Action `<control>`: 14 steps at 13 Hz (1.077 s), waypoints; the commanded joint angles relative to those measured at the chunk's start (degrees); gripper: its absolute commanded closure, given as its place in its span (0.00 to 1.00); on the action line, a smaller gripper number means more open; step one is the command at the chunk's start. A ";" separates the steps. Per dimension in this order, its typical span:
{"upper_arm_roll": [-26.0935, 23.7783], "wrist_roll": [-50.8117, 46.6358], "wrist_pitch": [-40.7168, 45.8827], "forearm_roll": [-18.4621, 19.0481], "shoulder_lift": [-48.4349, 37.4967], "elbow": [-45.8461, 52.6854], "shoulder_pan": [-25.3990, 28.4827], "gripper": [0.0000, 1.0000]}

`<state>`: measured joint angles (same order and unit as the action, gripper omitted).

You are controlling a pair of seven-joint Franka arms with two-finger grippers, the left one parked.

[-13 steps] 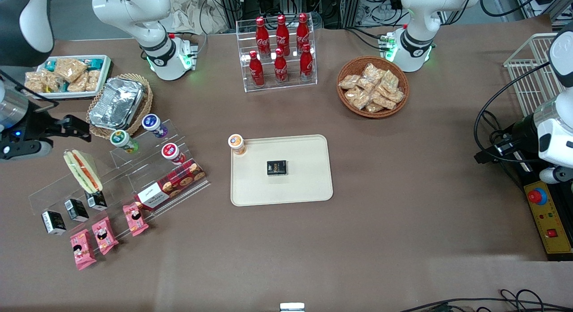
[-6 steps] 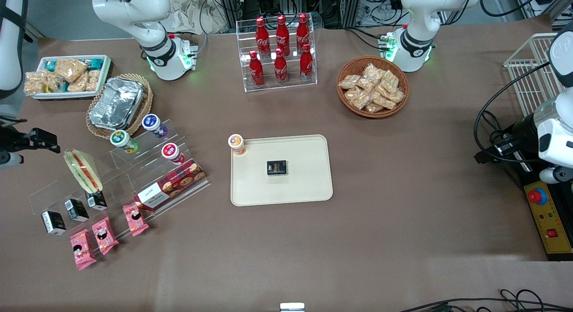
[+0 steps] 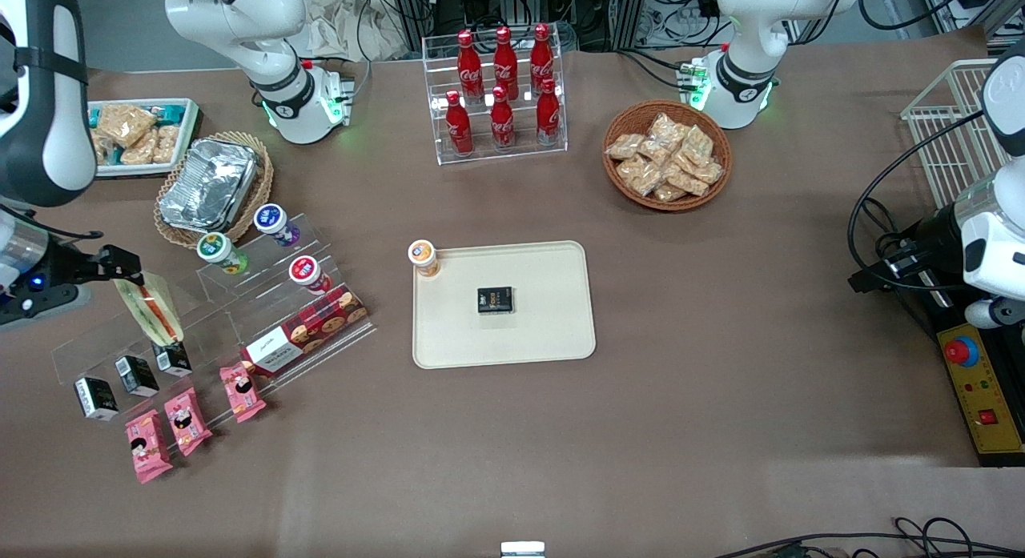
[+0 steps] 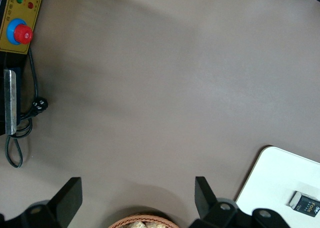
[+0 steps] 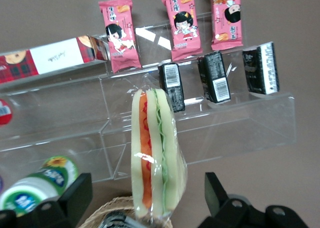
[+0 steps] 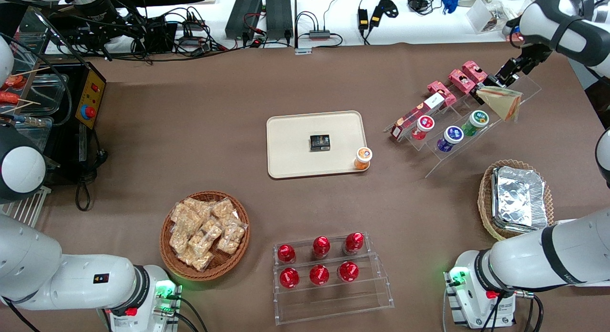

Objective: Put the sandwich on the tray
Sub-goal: 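Close the right gripper on the wrapped sandwich and lift it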

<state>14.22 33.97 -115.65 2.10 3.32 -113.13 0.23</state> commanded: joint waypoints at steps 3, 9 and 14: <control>-0.07 3.99 -6.15 0.01 -0.78 -6.22 -1.89 0.01; -0.07 5.05 -9.50 0.01 1.77 -7.54 -2.25 0.19; -0.15 10.32 -9.59 -0.08 3.00 -5.88 -2.95 0.63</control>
<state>14.29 41.93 -124.49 2.10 5.78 -120.19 -2.15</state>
